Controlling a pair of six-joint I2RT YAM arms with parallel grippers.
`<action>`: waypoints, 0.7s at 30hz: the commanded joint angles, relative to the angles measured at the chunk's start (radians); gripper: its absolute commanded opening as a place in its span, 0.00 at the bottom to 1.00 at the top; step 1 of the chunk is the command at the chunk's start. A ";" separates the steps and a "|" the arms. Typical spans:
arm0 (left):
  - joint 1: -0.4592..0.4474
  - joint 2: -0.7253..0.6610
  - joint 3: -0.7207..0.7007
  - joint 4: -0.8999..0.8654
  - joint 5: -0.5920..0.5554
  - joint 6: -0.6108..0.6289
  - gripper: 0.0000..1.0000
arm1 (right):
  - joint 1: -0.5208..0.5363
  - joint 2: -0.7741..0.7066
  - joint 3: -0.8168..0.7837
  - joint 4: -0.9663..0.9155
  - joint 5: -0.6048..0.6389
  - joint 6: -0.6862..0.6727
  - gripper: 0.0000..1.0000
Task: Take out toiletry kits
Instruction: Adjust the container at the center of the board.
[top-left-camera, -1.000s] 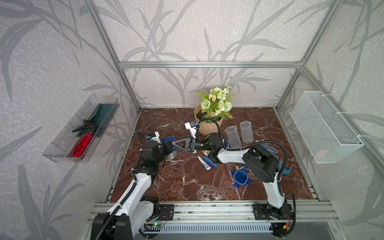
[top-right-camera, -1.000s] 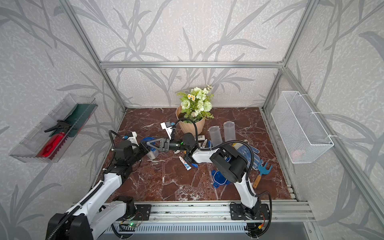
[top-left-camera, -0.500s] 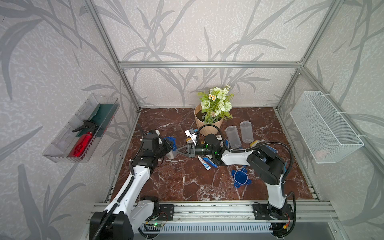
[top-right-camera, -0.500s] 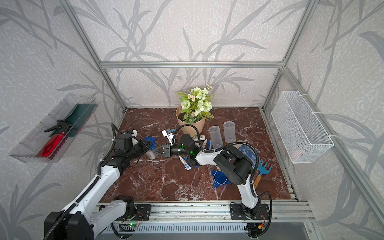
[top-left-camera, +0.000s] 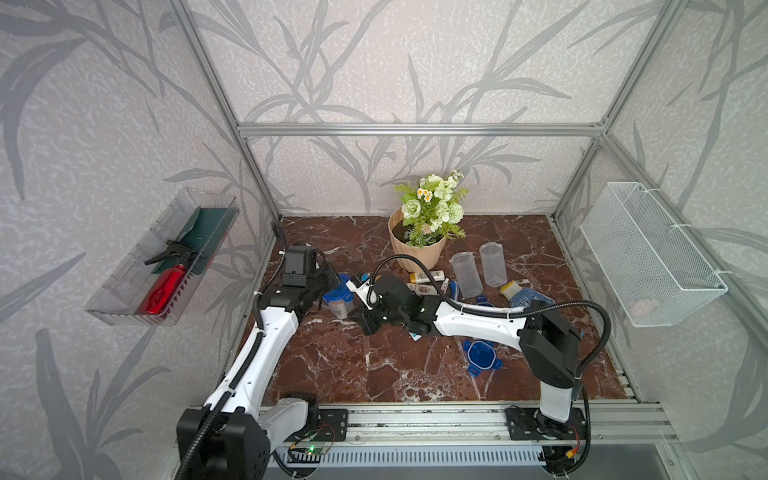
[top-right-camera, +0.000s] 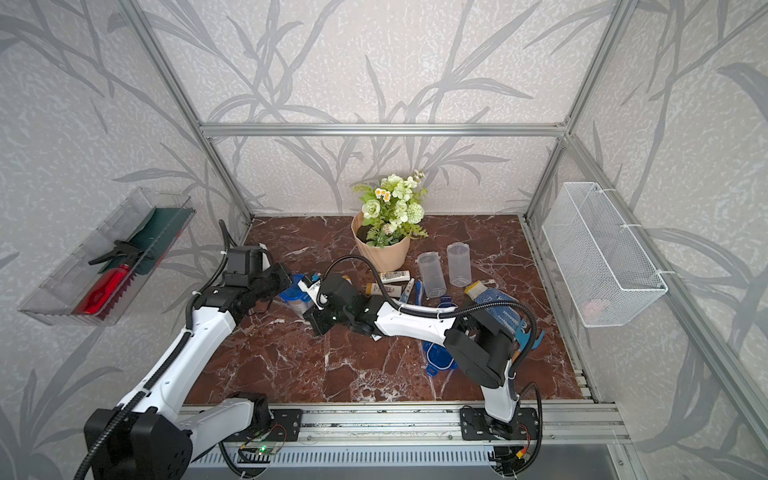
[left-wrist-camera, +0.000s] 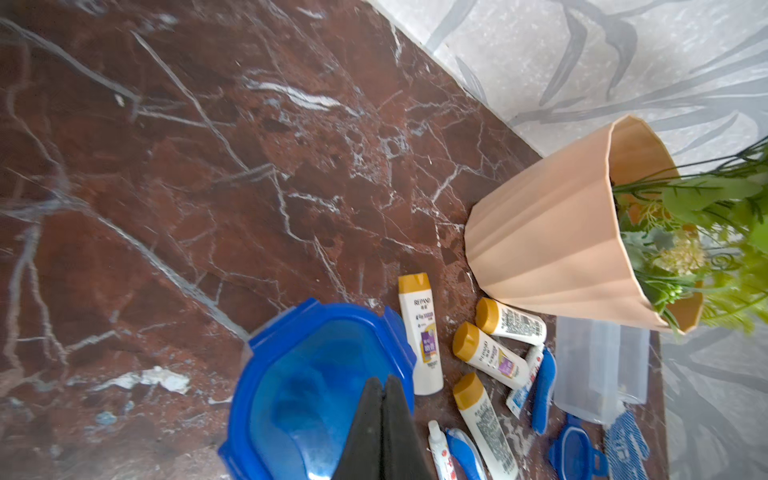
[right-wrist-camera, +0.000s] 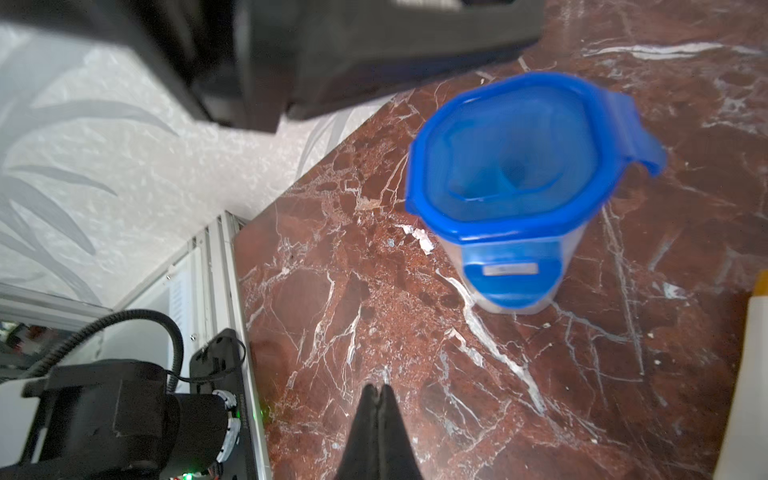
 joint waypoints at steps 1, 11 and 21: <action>0.006 -0.001 0.059 -0.063 -0.155 0.071 0.01 | 0.031 0.026 0.069 -0.173 0.131 -0.102 0.00; 0.037 0.036 0.051 -0.029 -0.234 0.095 0.09 | 0.065 0.117 0.234 -0.312 0.204 -0.112 0.00; 0.051 0.111 0.024 0.079 -0.199 0.078 0.15 | 0.067 0.230 0.410 -0.391 0.242 -0.119 0.00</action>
